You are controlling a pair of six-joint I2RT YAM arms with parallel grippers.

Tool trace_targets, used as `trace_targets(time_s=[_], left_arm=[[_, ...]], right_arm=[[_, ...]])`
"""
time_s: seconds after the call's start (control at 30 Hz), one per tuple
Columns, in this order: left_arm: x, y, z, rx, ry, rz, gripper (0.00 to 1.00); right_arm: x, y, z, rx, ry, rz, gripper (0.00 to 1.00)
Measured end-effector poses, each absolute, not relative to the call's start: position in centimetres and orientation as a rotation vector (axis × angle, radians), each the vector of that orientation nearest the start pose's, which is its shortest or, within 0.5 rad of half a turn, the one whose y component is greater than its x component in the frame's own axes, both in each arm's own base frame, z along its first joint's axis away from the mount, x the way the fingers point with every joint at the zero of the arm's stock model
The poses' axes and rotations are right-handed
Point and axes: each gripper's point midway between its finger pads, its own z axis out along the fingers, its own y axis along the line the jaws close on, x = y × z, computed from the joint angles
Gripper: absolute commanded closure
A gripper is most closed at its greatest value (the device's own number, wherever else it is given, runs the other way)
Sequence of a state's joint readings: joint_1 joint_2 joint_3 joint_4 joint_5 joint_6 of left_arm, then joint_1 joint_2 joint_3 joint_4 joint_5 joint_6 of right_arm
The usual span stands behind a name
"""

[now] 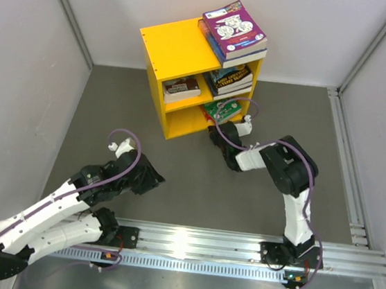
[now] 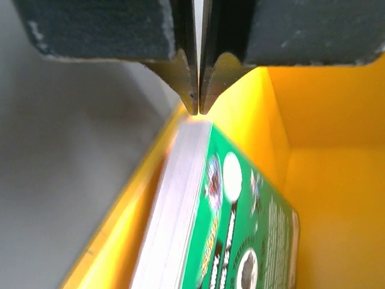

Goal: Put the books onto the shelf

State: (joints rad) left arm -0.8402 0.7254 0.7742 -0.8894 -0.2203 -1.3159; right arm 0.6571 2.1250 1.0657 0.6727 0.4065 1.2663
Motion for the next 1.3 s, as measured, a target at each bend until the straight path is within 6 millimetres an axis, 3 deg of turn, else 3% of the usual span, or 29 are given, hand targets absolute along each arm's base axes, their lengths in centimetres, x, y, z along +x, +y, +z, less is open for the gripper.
trace_targets(time_s=[0.07, 0.1, 0.17, 0.2, 0.27, 0.3, 0.43, 0.53, 0.67, 0.73, 0.77, 0.9, 1.0, 1.07, 1.13, 1.3], left_arm=[[15.2, -16.7, 16.2, -0.693, 2.418, -0.693, 0.57], [15.4, -16.7, 16.1, -0.691, 2.418, -0.679, 0.55], [15.7, -16.7, 15.9, -0.682, 2.416, -0.659, 0.47], [15.8, -16.7, 15.8, -0.672, 2.415, -0.654, 0.42], [16.0, -16.8, 15.8, -0.653, 2.415, -0.644, 0.32], [16.1, -16.9, 15.7, -0.640, 2.418, -0.633, 0.22], [17.1, -16.9, 15.9, -0.567, 2.425, -0.563, 0.09], [18.9, -17.1, 17.5, -0.513, 2.403, -0.525, 0.03], [23.8, -17.2, 22.2, -0.458, 2.311, -0.494, 0.02], [26.0, -17.2, 24.9, -0.426, 2.244, -0.492, 0.02], [27.1, -17.0, 26.5, -0.408, 2.206, -0.485, 0.02], [30.0, -16.4, 32.6, -0.314, 2.032, -0.469, 0.01], [30.8, -15.3, 36.8, -0.237, 1.871, -0.435, 0.01], [30.8, -14.5, 38.5, -0.198, 1.746, -0.423, 0.01], [30.0, -13.0, 38.6, -0.175, 1.638, -0.399, 0.01], [27.7, -9.3, 35.0, -0.215, 1.561, -0.306, 0.01]], right_arm=[[44.2, 31.1, 5.3, 0.799, 1.879, 0.901, 0.87], [42.9, 30.9, 5.9, 0.759, 1.900, 0.917, 0.76], [40.2, 30.9, 8.3, 0.670, 1.928, 0.972, 0.68], [38.9, 31.0, 10.0, 0.616, 1.932, 1.005, 0.60], [37.0, 31.2, 13.9, 0.521, 1.916, 1.062, 0.55], [36.2, 31.1, 16.4, 0.461, 1.896, 1.082, 0.50], [33.2, 29.3, 24.8, 0.245, 1.832, 1.053, 0.49], [31.1, 27.1, 30.9, 0.103, 1.781, 0.972, 0.49], [26.7, 21.9, 38.2, 0.006, 1.661, 0.867, 0.16], [24.2, 18.8, 40.8, 0.014, 1.593, 0.834, 0.08], [23.3, 17.5, 41.4, 0.019, 1.574, 0.816, 0.01], [19.0, 12.3, 43.8, 0.068, 1.482, 0.779, 0.00], [17.6, 10.4, 43.8, 0.097, 1.488, 0.755, 0.00], [17.3, 9.8, 42.9, 0.125, 1.530, 0.735, 0.00], [17.3, 9.3, 41.8, 0.175, 1.578, 0.719, 0.00], [17.0, 8.6, 39.1, 0.265, 1.679, 0.701, 0.00]])
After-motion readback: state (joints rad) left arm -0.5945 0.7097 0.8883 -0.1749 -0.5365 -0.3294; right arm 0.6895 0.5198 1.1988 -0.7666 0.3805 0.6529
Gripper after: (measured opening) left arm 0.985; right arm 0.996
